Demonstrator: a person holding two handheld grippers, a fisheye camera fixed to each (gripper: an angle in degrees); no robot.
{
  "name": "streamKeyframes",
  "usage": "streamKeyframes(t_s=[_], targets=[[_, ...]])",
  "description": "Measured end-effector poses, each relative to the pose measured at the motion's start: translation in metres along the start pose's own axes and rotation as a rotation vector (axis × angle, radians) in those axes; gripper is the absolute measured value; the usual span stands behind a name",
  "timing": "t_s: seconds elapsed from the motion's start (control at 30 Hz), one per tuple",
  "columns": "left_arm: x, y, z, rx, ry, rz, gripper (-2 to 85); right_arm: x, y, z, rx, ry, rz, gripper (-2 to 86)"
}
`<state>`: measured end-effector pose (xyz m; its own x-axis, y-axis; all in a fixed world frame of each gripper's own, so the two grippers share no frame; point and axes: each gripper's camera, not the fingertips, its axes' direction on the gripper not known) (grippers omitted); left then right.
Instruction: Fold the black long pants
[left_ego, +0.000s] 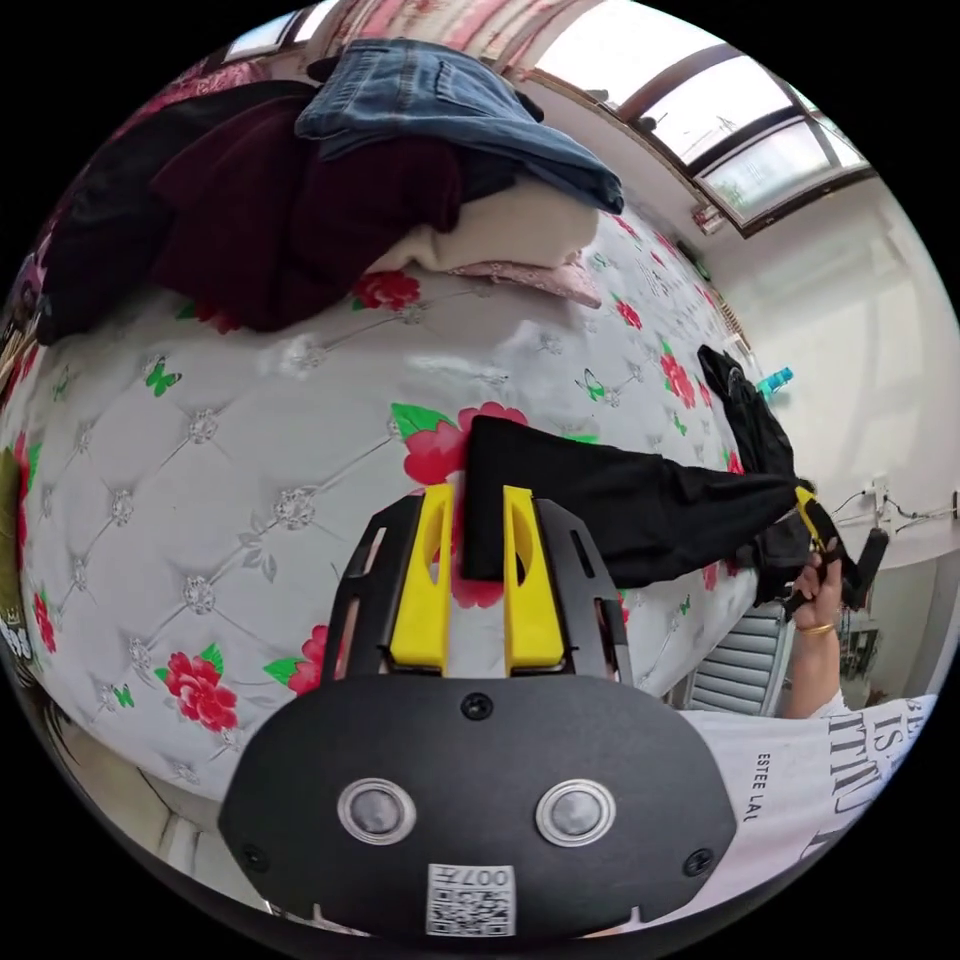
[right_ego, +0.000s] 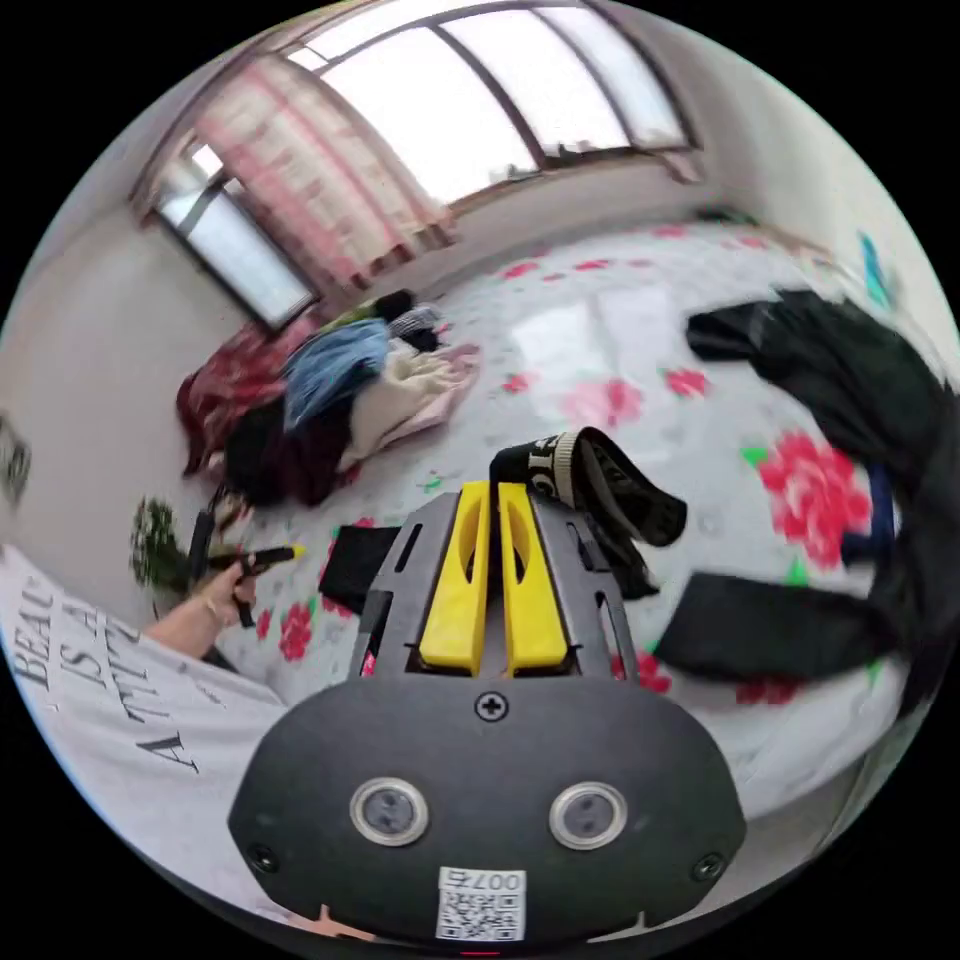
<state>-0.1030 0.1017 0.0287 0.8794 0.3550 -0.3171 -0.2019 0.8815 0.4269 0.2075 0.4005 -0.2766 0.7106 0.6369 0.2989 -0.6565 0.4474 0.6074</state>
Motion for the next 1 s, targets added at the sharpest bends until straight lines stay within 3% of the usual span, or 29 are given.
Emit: streamKeyframes(t_s=[0.07,0.17,0.3,0.4,0.67,0.83,0.93,1.0], targets=[[-0.014,-0.005,-0.003,0.001,0.022,-0.035,8.4,-0.081,-0.029,0.036,-0.072,-0.089,-0.295,0.0],[-0.036,-0.009,-0.009,0.012,0.075,-0.088,8.5,-0.165,-0.031,0.109,-0.207,-0.205,-0.535,0.4],[-0.066,-0.012,-0.008,-0.026,0.117,-0.118,9.4,-0.217,-0.002,0.222,-0.475,-0.366,-0.569,2.0],[-0.089,-0.016,-0.007,-0.042,0.187,-0.134,10.9,-0.209,0.011,0.266,-0.572,-0.421,-0.438,3.6],[-0.117,-0.056,0.017,-0.135,0.353,-0.05,16.1,0.01,0.006,0.249,-0.357,-0.382,0.342,7.7],[-0.121,-0.082,0.026,-0.181,0.333,0.022,13.8,0.045,0.025,0.293,-0.433,-0.427,0.47,7.4],[-0.127,-0.089,0.039,-0.237,0.375,0.034,6.6,0.04,0.034,0.33,-0.482,-0.549,0.519,6.2],[-0.132,-0.092,0.036,-0.224,0.385,0.032,5.1,0.036,0.03,0.338,-0.497,-0.511,0.53,5.4]])
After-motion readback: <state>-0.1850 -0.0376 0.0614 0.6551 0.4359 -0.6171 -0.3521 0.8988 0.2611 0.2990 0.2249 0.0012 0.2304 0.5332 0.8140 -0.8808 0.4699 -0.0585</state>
